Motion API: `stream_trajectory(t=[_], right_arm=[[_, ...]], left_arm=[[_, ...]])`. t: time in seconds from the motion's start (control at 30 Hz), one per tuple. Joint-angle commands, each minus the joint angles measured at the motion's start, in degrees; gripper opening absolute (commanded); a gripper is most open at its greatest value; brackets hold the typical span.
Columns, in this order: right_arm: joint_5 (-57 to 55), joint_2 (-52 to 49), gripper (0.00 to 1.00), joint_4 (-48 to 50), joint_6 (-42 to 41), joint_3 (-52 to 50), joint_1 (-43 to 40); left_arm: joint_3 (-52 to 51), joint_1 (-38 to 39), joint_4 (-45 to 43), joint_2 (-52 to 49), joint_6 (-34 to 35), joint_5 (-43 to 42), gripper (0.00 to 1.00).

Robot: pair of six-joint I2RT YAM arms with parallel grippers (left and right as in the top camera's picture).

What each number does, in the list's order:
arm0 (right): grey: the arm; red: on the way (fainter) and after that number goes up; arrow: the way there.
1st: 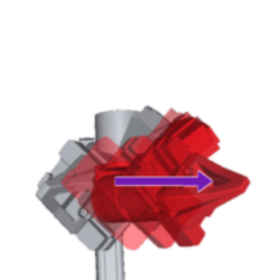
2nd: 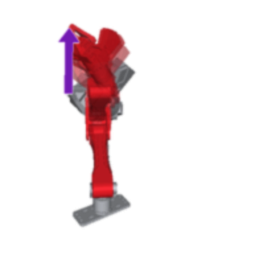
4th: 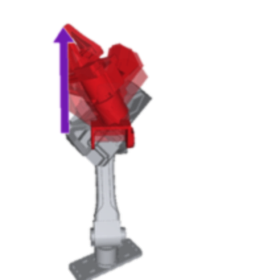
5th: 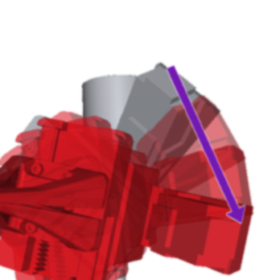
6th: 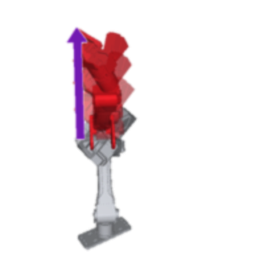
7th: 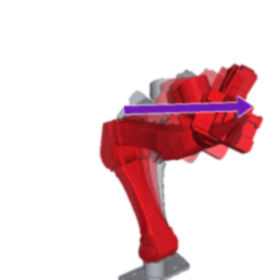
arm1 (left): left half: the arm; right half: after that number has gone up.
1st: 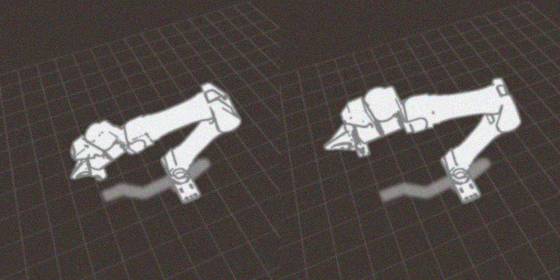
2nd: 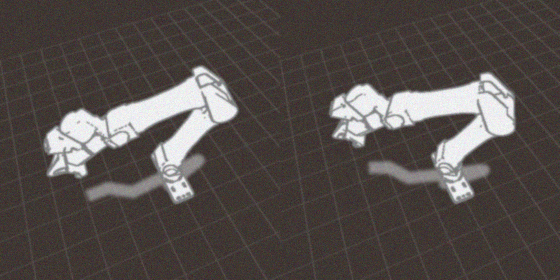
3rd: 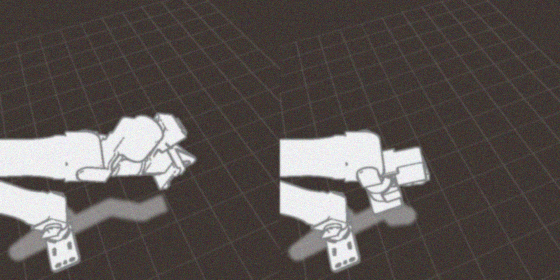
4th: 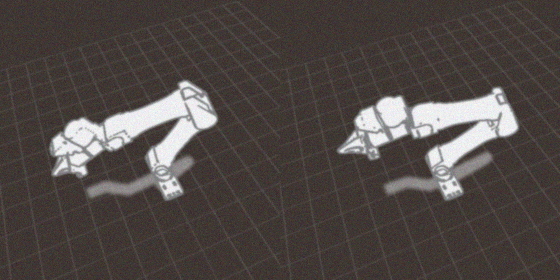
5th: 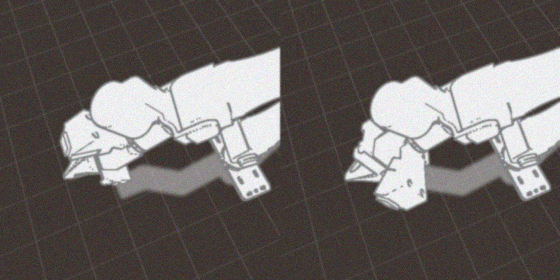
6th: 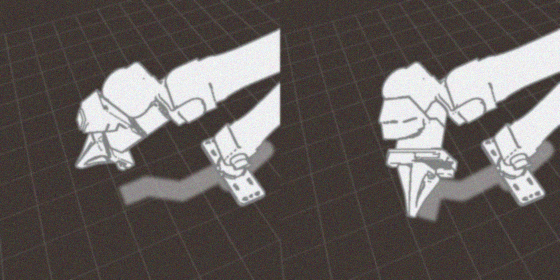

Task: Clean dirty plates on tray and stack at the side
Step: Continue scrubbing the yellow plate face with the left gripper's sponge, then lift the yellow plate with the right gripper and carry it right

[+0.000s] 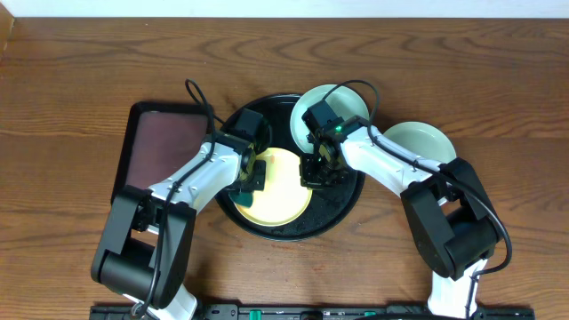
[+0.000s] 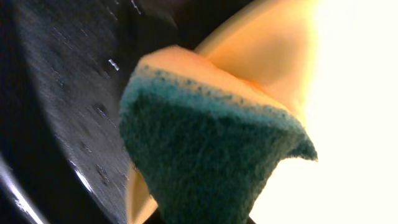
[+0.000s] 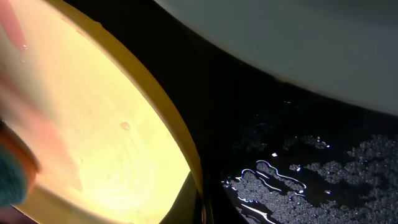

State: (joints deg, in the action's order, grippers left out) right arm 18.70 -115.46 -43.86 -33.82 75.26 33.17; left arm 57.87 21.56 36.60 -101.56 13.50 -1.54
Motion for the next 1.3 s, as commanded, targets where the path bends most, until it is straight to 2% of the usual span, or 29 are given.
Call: stream_trajectory(t=[0.0, 0.1, 0.17, 0.4, 0.63, 0.87, 1.07, 1.27], right_arm=[[-0.37, -1.14, 0.01, 0.09, 0.68, 0.79, -0.17], [-0.37, -1.14, 0.01, 0.09, 0.68, 0.79, -0.17], [-0.37, -1.14, 0.01, 0.09, 0.68, 0.79, -0.17], [-0.37, -1.14, 0.01, 0.07, 0.68, 0.79, -0.17], [-0.37, -1.14, 0.01, 0.09, 0.68, 0.79, -0.17], [-0.37, -1.14, 0.01, 0.09, 0.68, 0.79, -0.17], [-0.2, -1.14, 0.01, 0.17, 0.68, 0.79, -0.17], [-0.2, -1.14, 0.01, 0.35, 0.68, 0.79, -0.17]], left_arm=[[-1.38, -0.22, 3.13, -1.2, -5.44, -12.96, 0.08], [-1.38, -0.22, 2.8, -1.2, -10.73, -26.03, 0.07], [-1.38, -0.22, 1.46, -1.2, -11.8, -31.28, 0.08], [-1.38, -1.16, -4.42, -1.2, -11.76, -32.11, 0.08], [-1.38, -5.99, -8.98, -1.2, -11.28, -27.85, 0.08], [-0.48, -9.07, -13.2, -1.18, -7.19, -7.98, 0.08], [6.75, -9.07, -2.95, 0.66, -7.15, -4.33, 0.08], [16.24, -9.07, 10.47, 3.19, -3.32, -4.13, 0.07]])
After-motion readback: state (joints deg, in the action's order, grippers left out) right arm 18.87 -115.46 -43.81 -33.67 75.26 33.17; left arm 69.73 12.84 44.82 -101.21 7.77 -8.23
